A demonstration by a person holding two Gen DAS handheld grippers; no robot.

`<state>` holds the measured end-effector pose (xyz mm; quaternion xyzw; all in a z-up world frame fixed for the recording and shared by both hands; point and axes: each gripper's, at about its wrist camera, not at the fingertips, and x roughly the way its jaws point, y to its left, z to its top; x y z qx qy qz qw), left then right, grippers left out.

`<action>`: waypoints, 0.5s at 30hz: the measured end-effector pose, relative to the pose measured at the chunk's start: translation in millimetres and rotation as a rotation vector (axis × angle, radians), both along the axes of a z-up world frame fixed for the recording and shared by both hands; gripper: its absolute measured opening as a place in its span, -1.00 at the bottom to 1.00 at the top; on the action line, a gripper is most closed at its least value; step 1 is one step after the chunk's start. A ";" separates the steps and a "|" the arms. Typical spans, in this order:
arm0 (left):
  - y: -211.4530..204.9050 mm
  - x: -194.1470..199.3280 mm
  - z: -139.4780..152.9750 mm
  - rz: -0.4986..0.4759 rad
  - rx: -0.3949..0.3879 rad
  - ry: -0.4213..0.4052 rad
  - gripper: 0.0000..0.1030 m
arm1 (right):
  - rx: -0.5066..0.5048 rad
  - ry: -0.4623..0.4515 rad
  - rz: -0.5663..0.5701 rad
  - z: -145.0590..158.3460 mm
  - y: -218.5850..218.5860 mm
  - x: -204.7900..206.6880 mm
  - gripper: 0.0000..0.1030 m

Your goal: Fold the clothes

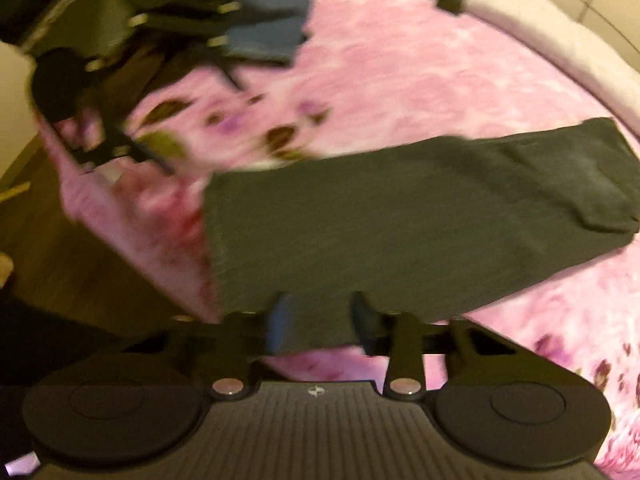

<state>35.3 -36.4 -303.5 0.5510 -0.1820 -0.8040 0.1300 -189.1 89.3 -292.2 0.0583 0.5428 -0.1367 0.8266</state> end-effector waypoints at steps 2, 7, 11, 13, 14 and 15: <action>7.5 -3.3 -20.9 -0.121 -0.073 -0.049 0.43 | 0.024 0.012 -0.005 -8.1 14.5 -0.8 -0.59; 12.3 0.0 -55.1 -0.377 -0.202 -0.104 0.57 | 0.046 0.010 -0.083 -23.2 27.0 -5.4 -0.58; 3.7 -6.9 -52.7 -0.416 -0.169 -0.087 -0.03 | 0.044 0.003 -0.130 -31.7 34.8 -12.0 -0.58; -2.4 -12.1 -49.3 -0.401 -0.128 -0.078 -0.39 | 0.045 -0.011 -0.159 -32.9 38.2 -17.1 -0.58; -5.9 -14.1 -47.4 -0.388 -0.108 -0.075 -0.40 | 0.045 -0.013 -0.170 -33.4 39.6 -18.9 -0.58; -9.7 -15.9 -45.5 -0.373 -0.088 -0.073 -0.43 | 0.053 -0.013 -0.182 -33.6 39.3 -19.6 -0.59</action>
